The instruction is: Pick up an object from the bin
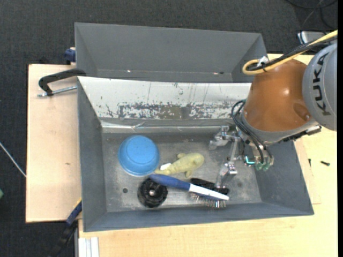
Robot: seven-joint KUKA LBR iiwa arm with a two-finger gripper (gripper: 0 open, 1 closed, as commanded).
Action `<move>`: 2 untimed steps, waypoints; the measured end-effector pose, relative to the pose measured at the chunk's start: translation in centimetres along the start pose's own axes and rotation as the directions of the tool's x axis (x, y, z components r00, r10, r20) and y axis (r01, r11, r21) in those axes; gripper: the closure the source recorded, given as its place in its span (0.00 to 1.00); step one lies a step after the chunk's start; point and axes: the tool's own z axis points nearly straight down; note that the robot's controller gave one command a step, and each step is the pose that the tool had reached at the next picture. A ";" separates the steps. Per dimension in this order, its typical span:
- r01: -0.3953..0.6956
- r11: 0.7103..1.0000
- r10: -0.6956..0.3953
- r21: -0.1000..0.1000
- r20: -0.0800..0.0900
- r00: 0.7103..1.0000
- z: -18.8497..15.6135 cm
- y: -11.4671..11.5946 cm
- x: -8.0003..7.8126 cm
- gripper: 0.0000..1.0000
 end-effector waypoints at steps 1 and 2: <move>0.229 0.973 -0.229 0.005 0.028 0.973 9.5 4.9 -0.9 0.00; 0.228 0.974 -0.228 0.005 0.035 0.973 9.1 4.9 -1.1 1.00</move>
Offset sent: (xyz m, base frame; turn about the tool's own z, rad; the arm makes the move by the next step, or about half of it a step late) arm 0.0020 0.0477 -0.0989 -0.2332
